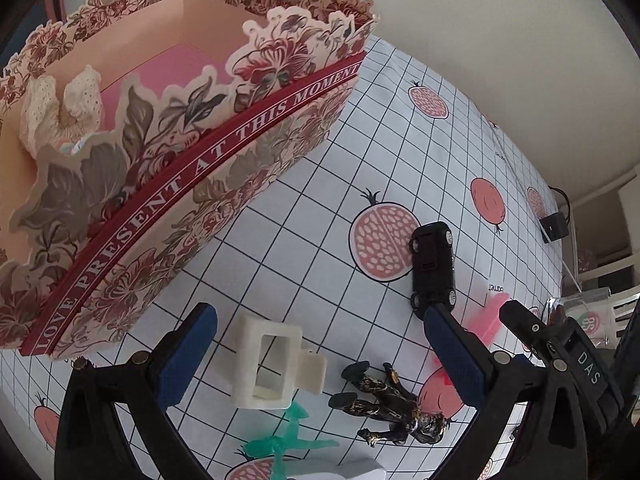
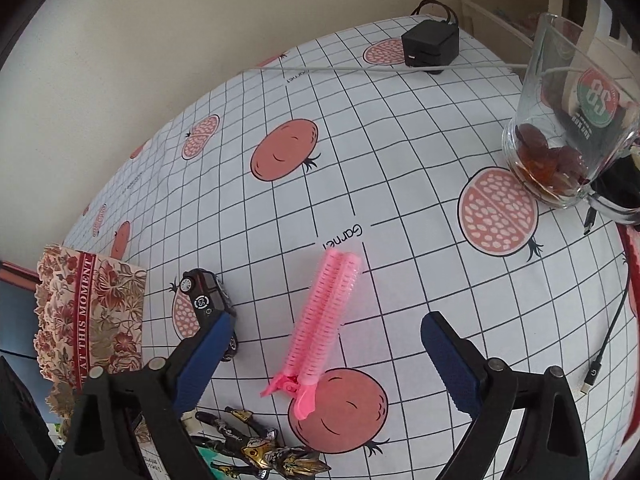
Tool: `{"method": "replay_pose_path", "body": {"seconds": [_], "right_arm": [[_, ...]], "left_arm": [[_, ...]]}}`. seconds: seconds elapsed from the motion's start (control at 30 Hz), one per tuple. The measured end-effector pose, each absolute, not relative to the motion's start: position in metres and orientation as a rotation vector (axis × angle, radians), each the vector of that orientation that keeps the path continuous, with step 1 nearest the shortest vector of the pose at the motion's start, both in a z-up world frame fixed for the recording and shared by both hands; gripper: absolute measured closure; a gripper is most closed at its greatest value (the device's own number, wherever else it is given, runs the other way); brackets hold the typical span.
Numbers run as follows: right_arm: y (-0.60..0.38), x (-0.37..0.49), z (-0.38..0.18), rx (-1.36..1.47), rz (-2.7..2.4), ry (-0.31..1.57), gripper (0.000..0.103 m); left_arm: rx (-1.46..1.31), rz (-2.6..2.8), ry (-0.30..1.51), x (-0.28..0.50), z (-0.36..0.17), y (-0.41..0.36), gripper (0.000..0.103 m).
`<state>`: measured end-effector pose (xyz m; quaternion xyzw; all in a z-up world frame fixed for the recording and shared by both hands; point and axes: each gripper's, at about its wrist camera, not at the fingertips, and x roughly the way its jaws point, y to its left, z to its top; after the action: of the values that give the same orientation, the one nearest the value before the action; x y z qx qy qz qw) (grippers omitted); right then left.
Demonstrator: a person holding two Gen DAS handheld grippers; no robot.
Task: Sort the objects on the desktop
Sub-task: 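Grasp the pink hair roller with right tool while left tool grasps the white clip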
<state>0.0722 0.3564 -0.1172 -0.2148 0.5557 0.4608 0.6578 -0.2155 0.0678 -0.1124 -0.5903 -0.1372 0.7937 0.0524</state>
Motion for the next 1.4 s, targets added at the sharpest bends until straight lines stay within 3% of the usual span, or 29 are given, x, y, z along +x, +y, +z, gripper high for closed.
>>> {"method": "replay_pose_path", "body": {"seconds": [0.3,0.53,0.73,0.93,1.03,1.3,1.4], "right_arm": [[0.358,0.065,-0.124,-0.5,1.044,1.251,0.006],[0.36,0.062,-0.135,-0.524,1.008,1.262,0.016],[0.361,0.059,-0.137,-0.543,0.996,1.23,0.026],[0.362,0.053,-0.138,-0.57,0.991,1.183,0.028],[0.362,0.051,-0.138,-0.59,0.977,1.153,0.034],[0.36,0.038,-0.14,-0.681,0.966,1.038,0.04],[0.358,0.041,-0.139,-0.667,0.95,1.035,0.049]], "left_arm": [[-1.918,2.403,-0.402,-0.214,-0.129,0.063,0.0],[-1.962,2.385,-0.415,-0.213,-0.136,0.06,0.018],[-1.961,2.408,-0.414,-0.21,-0.135,0.058,0.025],[-1.975,2.448,-0.334,-0.208,-0.133,0.056,0.041],[-1.976,2.474,-0.258,-0.206,-0.132,0.06,0.048],[-1.926,2.574,-0.136,-0.199,-0.132,0.07,0.054],[-1.92,2.58,-0.129,-0.198,-0.132,0.071,0.054]]}}
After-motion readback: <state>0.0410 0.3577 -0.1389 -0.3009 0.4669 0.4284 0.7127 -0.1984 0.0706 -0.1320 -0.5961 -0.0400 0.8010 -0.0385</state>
